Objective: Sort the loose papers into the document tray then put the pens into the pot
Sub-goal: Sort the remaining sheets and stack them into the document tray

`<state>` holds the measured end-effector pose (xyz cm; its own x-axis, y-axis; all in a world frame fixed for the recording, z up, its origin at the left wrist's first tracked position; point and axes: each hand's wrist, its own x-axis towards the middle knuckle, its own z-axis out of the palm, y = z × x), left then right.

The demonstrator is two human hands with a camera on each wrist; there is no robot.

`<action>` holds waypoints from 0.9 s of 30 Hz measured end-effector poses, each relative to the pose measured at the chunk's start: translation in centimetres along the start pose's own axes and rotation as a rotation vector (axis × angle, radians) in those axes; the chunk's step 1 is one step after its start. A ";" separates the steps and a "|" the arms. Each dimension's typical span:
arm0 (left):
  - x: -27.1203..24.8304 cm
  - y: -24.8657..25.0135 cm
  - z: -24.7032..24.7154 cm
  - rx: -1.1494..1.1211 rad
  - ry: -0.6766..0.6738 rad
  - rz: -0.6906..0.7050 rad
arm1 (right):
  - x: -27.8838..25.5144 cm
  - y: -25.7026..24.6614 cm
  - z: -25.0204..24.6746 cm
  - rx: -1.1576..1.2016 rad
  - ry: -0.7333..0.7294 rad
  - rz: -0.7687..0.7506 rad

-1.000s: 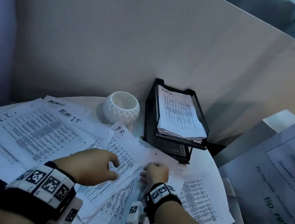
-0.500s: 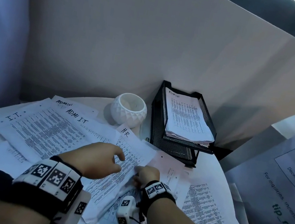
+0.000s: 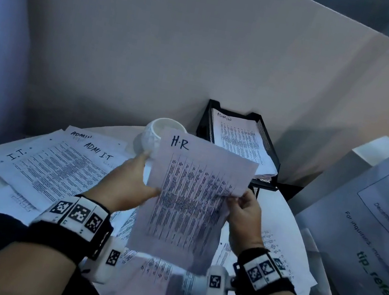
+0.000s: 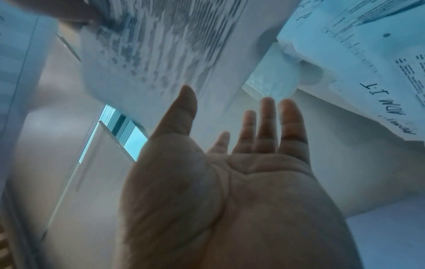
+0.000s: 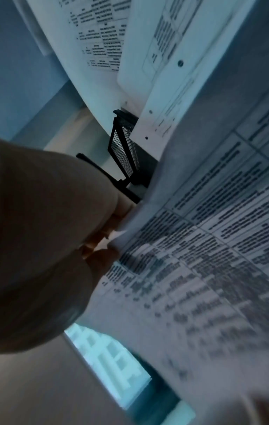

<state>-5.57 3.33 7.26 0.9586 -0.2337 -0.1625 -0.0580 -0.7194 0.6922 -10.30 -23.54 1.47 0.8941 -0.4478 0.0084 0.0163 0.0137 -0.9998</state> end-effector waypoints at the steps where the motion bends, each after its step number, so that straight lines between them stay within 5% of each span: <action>1: 0.1 0.1 0.1 -0.076 0.026 -0.009 | 0.2 -0.5 -0.2 0.067 -0.001 0.027; 4: 0.5 0.1 0.3 -0.215 0.029 -0.032 | 0.3 -2.1 -0.1 0.183 -0.050 0.096; 8: -0.1 0.5 -0.5 -0.129 0.127 -0.023 | 0.3 -1.8 1.4 0.171 -0.084 0.249; 17: -0.6 -2.1 -3.3 0.030 0.274 -0.069 | -1.0 6.8 3.6 0.010 -0.014 0.753; 23: -0.7 -2.8 -3.9 0.051 0.283 -0.073 | 0.0 9.8 5.8 -0.056 0.144 0.811; 27: -0.6 -3.2 -4.2 0.071 0.281 -0.078 | 0.2 10.2 7.2 -0.188 0.100 0.792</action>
<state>-4.76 8.50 8.08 1.0000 0.0076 -0.0054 0.0093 -0.7746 0.6324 -6.72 -17.03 -8.55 0.5643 -0.4464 -0.6944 -0.6867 0.2131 -0.6950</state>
